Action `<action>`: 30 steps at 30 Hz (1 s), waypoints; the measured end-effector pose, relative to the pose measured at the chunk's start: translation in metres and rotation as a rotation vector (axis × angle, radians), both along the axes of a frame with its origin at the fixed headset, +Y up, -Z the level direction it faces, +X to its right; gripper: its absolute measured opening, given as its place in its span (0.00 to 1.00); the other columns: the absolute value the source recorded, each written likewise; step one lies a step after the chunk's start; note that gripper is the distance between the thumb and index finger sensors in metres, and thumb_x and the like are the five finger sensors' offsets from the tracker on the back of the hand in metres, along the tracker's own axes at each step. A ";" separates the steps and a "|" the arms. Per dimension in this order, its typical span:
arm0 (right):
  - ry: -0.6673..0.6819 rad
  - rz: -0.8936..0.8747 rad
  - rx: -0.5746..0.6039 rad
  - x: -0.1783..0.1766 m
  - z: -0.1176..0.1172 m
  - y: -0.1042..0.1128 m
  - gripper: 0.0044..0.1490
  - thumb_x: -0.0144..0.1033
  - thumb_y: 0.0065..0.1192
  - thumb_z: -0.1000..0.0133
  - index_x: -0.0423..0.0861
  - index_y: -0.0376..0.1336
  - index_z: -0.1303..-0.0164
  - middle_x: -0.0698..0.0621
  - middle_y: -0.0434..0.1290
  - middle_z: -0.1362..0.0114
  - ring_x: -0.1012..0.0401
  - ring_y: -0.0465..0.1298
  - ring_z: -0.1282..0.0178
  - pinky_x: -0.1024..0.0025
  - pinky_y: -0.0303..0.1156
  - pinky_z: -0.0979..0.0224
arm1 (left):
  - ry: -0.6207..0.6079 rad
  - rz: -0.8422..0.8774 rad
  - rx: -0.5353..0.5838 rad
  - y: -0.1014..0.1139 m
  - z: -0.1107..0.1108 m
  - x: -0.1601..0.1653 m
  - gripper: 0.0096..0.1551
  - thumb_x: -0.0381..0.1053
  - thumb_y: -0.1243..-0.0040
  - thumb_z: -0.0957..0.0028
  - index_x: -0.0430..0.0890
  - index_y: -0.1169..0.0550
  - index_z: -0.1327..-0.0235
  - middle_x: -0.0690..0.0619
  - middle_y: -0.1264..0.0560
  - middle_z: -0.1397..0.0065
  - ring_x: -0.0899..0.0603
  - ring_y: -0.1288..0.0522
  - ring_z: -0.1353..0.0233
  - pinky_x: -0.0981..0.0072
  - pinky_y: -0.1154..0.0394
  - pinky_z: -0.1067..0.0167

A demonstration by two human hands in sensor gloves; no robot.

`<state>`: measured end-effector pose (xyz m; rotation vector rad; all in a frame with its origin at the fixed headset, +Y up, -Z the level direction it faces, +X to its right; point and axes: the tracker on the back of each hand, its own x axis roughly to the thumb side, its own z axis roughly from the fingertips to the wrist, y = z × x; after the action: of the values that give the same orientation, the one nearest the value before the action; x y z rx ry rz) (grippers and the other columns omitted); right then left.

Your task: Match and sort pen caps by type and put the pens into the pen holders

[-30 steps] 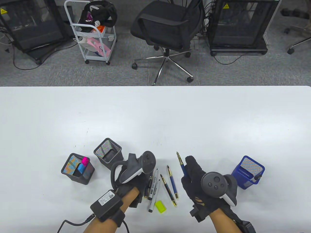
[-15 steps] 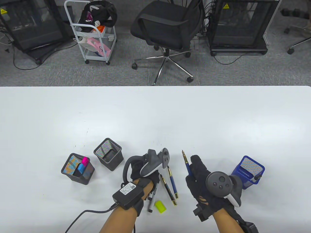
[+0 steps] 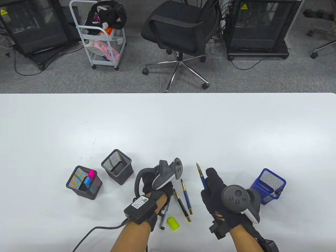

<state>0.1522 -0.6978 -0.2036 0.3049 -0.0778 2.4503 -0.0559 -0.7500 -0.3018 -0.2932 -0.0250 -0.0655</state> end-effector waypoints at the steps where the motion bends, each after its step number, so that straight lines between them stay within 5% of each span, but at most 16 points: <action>1: 0.000 0.001 -0.001 0.000 0.000 0.000 0.51 0.34 0.73 0.49 0.35 0.45 0.25 0.34 0.69 0.33 0.49 0.83 0.45 0.54 0.80 0.43 | 0.002 0.009 0.001 0.000 0.000 -0.001 0.35 0.50 0.19 0.59 0.39 0.18 0.40 0.40 0.10 0.50 0.44 0.12 0.64 0.37 0.18 0.55; 5: -0.003 0.002 -0.008 0.000 0.000 -0.001 0.51 0.34 0.73 0.48 0.35 0.45 0.25 0.34 0.69 0.33 0.49 0.83 0.45 0.54 0.80 0.43 | -0.015 0.040 0.035 0.002 0.001 -0.003 0.35 0.49 0.20 0.59 0.37 0.18 0.40 0.38 0.10 0.50 0.43 0.13 0.63 0.35 0.19 0.54; 10: 0.000 0.006 -0.006 0.000 -0.001 -0.001 0.51 0.34 0.72 0.48 0.35 0.46 0.25 0.34 0.69 0.33 0.49 0.83 0.45 0.54 0.80 0.43 | -0.098 0.183 0.084 0.029 0.010 -0.010 0.33 0.48 0.23 0.58 0.36 0.18 0.40 0.35 0.11 0.48 0.41 0.14 0.61 0.31 0.21 0.51; 19: 0.164 0.174 0.083 -0.025 0.008 0.008 0.44 0.33 0.73 0.48 0.41 0.53 0.26 0.35 0.70 0.32 0.48 0.82 0.43 0.52 0.79 0.41 | -0.383 0.325 0.270 0.089 0.068 -0.054 0.32 0.48 0.23 0.58 0.38 0.17 0.40 0.37 0.11 0.47 0.41 0.14 0.60 0.32 0.22 0.49; 30: 0.319 0.380 0.148 -0.064 0.019 0.006 0.38 0.31 0.71 0.48 0.45 0.58 0.28 0.37 0.70 0.30 0.47 0.79 0.40 0.47 0.75 0.36 | -0.521 0.222 0.400 0.079 0.121 -0.084 0.32 0.48 0.24 0.57 0.39 0.18 0.40 0.38 0.11 0.46 0.41 0.15 0.58 0.31 0.23 0.47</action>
<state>0.0878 -0.6914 -0.1851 0.8385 -0.0686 2.7378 -0.1400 -0.6711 -0.1807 0.1344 -0.5549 0.0748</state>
